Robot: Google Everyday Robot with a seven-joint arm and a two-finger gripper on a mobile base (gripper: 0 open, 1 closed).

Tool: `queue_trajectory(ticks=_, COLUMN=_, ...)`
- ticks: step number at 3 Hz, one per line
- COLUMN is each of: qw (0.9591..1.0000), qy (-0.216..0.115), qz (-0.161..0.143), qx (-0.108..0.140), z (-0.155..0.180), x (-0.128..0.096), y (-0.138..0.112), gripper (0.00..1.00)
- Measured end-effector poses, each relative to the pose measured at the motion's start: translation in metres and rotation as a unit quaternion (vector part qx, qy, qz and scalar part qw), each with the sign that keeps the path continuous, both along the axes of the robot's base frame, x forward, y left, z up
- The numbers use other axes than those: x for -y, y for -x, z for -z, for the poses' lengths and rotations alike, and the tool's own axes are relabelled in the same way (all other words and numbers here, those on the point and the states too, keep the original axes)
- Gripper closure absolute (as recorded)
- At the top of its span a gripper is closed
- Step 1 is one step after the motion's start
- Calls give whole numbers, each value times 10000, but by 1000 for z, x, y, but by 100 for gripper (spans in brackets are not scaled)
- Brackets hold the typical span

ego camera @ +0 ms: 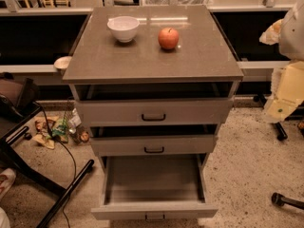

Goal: Close bottom drawer

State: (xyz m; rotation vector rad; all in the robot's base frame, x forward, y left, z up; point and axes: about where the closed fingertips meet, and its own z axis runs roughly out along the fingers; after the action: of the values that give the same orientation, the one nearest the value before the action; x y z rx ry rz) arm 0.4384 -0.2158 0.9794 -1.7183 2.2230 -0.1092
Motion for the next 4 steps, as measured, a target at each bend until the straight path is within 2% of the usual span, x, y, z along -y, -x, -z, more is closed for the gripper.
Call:
queue_trajectory(ticks=1, qw=10000, qy=0, qz=0, qx=3, z=0, x=0, y=0, gripper=0)
queue_trajectory(ticks=2, qw=9995, qy=5, qz=-186, qx=-241, z=38, x=-8, y=1, gripper=0)
queue_trajectory(ticks=3, qw=9963, qy=-209, qz=-525, qx=-654, z=109, x=-29, y=7, gripper=0)
queue_trajectory(ticks=4, qw=9889, qy=-511, qz=-801, qx=-1141, z=184, x=-59, y=23, gripper=0)
